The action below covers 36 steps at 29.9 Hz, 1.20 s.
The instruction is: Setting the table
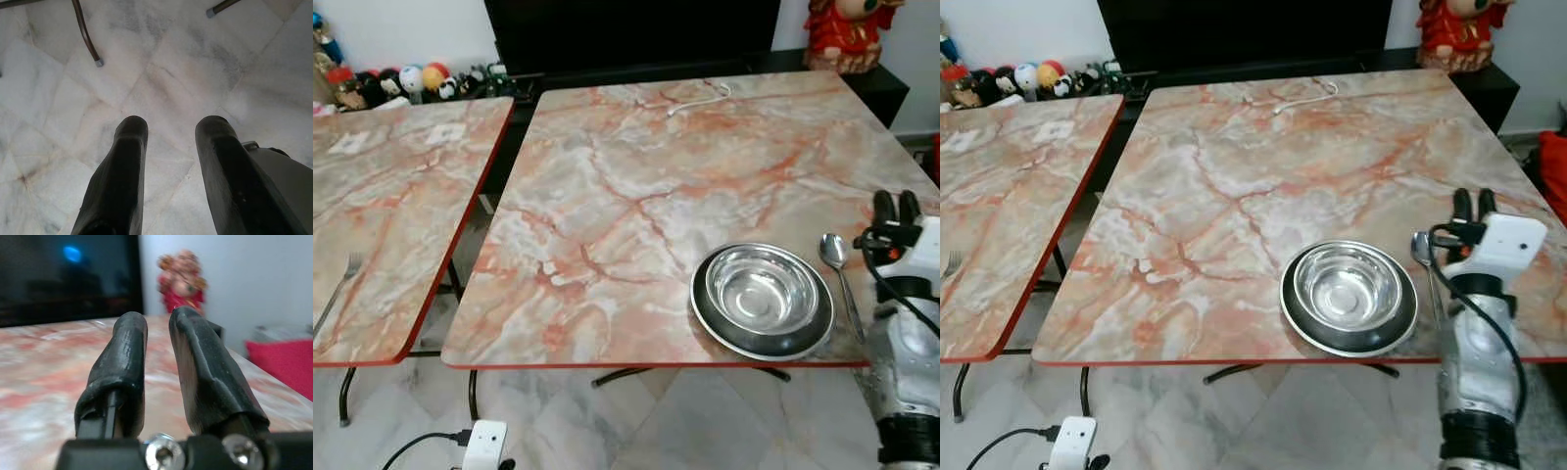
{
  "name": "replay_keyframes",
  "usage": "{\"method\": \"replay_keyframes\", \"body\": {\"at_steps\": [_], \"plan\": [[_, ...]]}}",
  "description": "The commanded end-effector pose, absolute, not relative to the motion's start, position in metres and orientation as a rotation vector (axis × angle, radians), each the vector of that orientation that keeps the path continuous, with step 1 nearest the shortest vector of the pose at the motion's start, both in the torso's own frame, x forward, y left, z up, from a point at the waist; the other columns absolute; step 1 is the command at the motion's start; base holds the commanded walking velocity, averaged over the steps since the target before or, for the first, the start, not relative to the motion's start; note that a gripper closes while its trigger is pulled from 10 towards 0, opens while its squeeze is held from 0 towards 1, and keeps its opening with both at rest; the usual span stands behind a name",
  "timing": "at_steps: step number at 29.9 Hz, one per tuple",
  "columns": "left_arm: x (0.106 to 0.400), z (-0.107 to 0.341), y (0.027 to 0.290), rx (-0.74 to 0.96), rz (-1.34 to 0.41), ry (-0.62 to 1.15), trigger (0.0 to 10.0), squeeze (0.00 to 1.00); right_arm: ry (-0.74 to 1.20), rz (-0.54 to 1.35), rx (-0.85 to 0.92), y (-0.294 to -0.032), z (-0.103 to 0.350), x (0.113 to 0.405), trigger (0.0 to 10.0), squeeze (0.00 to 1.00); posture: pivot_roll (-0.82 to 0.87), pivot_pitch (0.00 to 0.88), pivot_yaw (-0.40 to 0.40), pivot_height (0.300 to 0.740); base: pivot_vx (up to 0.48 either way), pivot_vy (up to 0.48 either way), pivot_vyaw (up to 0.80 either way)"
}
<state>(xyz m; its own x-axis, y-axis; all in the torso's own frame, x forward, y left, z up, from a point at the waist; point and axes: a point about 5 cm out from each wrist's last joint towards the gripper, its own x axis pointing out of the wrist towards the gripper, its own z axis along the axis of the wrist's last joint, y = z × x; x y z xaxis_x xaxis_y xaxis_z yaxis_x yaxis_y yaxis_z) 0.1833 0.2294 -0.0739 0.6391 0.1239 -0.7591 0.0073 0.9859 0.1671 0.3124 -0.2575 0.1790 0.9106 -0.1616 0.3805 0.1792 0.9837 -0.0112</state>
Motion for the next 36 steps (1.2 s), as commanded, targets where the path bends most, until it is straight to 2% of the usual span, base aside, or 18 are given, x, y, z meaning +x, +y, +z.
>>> {"method": "replay_keyframes", "body": {"at_steps": [1,12,20,27,36], "plan": [[0.175,-0.077,0.233,0.154,0.074,0.914,10.0,0.00,-0.420,-0.119,-0.042,-0.245,0.186,0.313,10.0,0.00,-0.14,0.096,0.101,0.740,0.000,0.480,0.00],[0.170,-0.076,0.247,0.150,0.100,0.931,10.0,0.00,-0.452,-0.084,0.027,-0.222,0.198,0.315,10.0,0.00,-0.11,0.086,0.088,0.740,0.000,0.480,0.00],[0.165,-0.078,0.250,0.148,0.110,0.945,10.0,0.00,-0.439,-0.089,0.042,-0.220,0.196,0.314,10.0,0.00,-0.11,0.075,0.080,0.740,0.000,0.480,0.00],[0.162,-0.078,0.252,0.144,0.115,0.952,10.0,0.00,-0.423,-0.062,0.058,-0.207,0.195,0.315,10.0,0.00,-0.11,0.061,0.073,0.740,0.000,0.480,0.00],[0.158,-0.080,0.251,0.135,0.130,0.959,10.0,0.00,-0.398,-0.048,0.047,-0.206,0.193,0.317,10.0,0.00,-0.11,0.024,0.047,0.740,0.000,0.480,0.00]]}}
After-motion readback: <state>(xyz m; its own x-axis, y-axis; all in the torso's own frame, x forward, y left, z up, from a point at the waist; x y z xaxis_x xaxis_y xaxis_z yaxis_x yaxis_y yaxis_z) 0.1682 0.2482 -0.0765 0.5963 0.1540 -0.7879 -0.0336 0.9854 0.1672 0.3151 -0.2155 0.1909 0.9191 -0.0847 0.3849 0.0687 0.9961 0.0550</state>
